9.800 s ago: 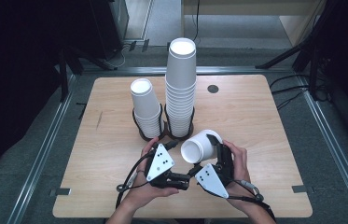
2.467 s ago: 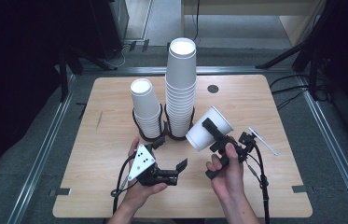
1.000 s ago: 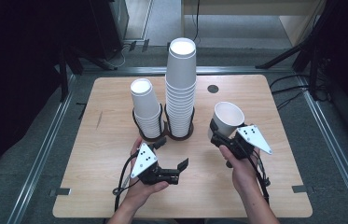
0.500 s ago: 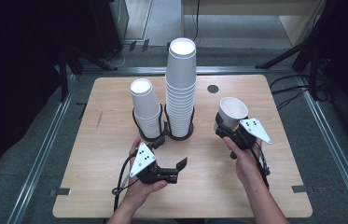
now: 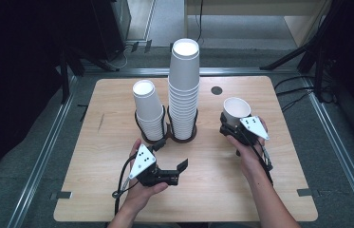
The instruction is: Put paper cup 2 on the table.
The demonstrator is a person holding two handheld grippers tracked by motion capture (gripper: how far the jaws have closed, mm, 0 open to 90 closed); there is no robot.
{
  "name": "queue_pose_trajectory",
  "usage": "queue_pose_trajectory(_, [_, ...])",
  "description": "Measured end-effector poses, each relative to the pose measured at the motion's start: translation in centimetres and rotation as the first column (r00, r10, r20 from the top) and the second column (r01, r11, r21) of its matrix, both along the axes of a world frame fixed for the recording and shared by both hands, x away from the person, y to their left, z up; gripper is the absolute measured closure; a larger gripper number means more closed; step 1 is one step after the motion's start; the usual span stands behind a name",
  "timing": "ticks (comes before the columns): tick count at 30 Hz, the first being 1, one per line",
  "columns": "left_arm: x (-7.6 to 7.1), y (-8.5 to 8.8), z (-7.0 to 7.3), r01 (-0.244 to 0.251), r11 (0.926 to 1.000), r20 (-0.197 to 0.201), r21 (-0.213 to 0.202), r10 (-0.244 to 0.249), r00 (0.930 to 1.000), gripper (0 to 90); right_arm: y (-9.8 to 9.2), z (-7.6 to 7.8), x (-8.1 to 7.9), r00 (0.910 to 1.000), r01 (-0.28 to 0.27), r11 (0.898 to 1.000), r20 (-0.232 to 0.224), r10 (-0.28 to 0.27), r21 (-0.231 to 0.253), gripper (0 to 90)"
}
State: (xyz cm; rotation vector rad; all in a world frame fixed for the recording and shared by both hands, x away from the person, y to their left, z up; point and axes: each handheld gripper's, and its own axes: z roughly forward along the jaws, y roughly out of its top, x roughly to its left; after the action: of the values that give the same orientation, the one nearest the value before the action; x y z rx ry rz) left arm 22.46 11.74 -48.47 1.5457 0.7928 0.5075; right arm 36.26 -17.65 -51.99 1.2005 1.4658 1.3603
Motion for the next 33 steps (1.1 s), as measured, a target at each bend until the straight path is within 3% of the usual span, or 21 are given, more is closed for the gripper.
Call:
queue_pose_trajectory(11, [0.0, 0.1, -0.1, -0.004, 1.0000, -0.005, 0.002, 0.004, 1.0000, 1.2, -1.2, -0.9, 1.4, 0.9988, 0.043, 0.999, -0.022, -0.043, 0.032, 14.6])
queue_pose_trajectory(18, [0.3, 0.6, 0.0, -0.020, 0.9997, -0.011, -0.012, 0.020, 0.9997, 1.2, -1.9, -1.1, 1.8, 0.9981, 0.057, 0.998, -0.024, -0.056, 0.023, 14.5])
queue_pose_trajectory(33, [0.2, 0.3, -0.2, -0.018, 0.9998, -0.018, 0.003, 0.018, 0.9997, 1.2, -2.9, -0.5, 2.4, 0.9966, 0.082, 0.996, -0.002, -0.082, 0.028, 14.5])
